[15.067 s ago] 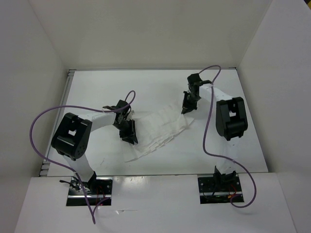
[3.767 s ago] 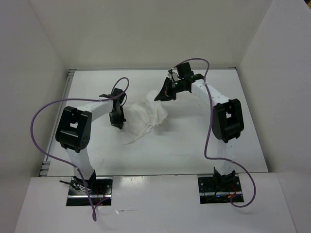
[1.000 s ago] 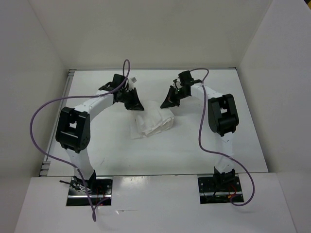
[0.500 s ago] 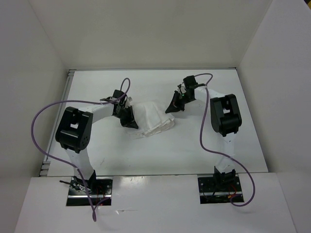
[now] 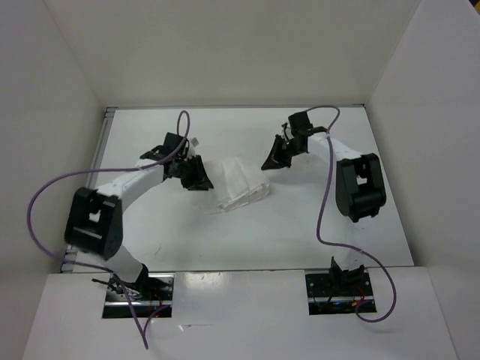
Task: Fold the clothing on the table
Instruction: Fold the skirt
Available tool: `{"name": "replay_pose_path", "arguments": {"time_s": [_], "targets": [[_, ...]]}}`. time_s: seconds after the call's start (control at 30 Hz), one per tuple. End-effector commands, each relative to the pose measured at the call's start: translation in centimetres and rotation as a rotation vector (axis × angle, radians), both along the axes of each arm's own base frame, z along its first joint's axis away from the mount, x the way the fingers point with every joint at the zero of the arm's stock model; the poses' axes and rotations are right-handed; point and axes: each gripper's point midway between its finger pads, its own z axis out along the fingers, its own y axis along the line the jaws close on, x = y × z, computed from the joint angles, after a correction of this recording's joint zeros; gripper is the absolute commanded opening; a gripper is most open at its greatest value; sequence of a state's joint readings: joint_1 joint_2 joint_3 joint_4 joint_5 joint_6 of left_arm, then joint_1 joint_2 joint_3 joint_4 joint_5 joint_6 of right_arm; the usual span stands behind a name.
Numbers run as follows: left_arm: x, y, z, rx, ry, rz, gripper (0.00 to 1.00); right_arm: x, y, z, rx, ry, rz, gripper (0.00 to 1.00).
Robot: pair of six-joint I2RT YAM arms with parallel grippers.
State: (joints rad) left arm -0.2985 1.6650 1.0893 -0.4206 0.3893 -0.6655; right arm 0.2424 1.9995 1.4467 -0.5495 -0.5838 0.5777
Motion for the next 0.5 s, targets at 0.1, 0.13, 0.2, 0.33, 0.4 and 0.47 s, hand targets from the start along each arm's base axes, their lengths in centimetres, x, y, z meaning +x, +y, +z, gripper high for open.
{"name": "replay_pose_path", "arguments": {"time_s": [0.1,0.13,0.2,0.33,0.4,0.47], "targets": [[-0.9,1.3,14.6,-0.096,-0.402,0.085,0.47,-0.5,-4.1,13.0,-0.098,-0.366,-0.163,0.20],[-1.3,1.6,15.0,-0.097,-0.416,0.102,0.49,-1.4,-4.8,12.1,-0.104,-0.354,-0.174,0.26],[-2.9,2.6,14.9,-0.093,-0.425,0.146,0.53,-2.9,-5.3,13.3,-0.078,-0.385,-0.186,0.35],[-5.7,3.5,12.7,-0.105,-0.385,0.191,0.56,-6.6,-5.8,11.1,-0.072,-0.349,-0.171,0.56],[-6.6,3.8,10.8,-0.099,-0.345,0.201,0.58,-7.9,-6.2,10.6,-0.080,-0.349,-0.176,0.65],[-7.3,3.9,10.8,-0.109,-0.352,0.208,0.58,-8.5,-6.8,10.1,-0.106,-0.343,-0.193,0.74]]}}
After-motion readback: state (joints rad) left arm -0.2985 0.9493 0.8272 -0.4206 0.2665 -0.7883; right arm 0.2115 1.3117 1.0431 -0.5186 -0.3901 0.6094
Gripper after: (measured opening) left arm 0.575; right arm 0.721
